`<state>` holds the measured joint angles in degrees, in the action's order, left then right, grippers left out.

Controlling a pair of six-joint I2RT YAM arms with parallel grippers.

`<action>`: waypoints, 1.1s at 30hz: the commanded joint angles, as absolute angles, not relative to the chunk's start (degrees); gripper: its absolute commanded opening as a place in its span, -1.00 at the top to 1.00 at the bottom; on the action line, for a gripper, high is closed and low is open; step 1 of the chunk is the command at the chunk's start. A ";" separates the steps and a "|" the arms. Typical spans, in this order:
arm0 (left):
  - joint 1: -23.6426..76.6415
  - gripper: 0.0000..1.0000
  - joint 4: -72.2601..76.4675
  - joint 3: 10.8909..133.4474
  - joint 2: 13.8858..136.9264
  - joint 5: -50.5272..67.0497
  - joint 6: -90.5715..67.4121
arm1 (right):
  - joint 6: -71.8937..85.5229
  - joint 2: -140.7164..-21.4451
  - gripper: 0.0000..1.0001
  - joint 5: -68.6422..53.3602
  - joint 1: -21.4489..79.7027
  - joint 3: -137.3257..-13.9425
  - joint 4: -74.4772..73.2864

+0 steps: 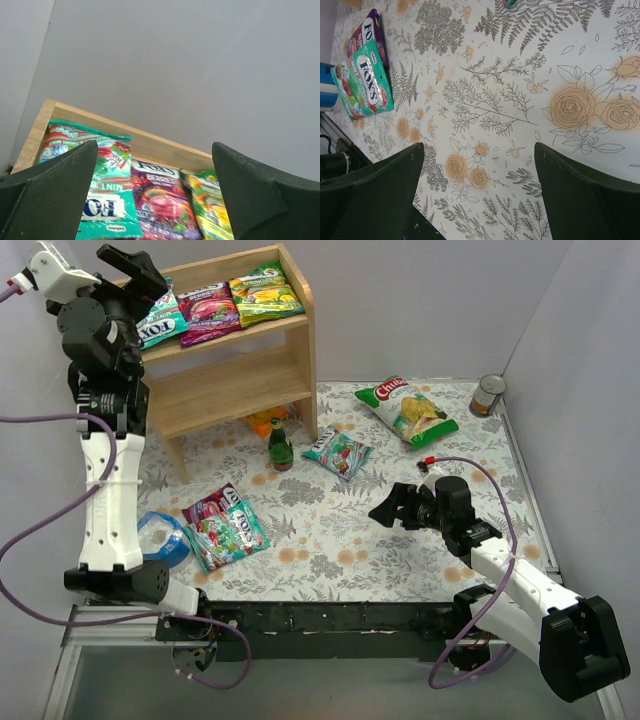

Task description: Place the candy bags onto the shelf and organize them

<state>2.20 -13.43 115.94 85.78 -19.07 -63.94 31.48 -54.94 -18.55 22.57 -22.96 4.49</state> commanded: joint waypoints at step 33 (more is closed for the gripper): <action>2.20 -0.96 -26.11 42.37 49.22 6.86 -72.25 | 32.17 -93.05 -0.60 -14.24 49.82 -43.93 23.54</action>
<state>2.20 -27.05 43.75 49.87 5.69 -71.94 31.86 -84.01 -16.84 44.64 -36.01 16.10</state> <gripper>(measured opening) 0.981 0.808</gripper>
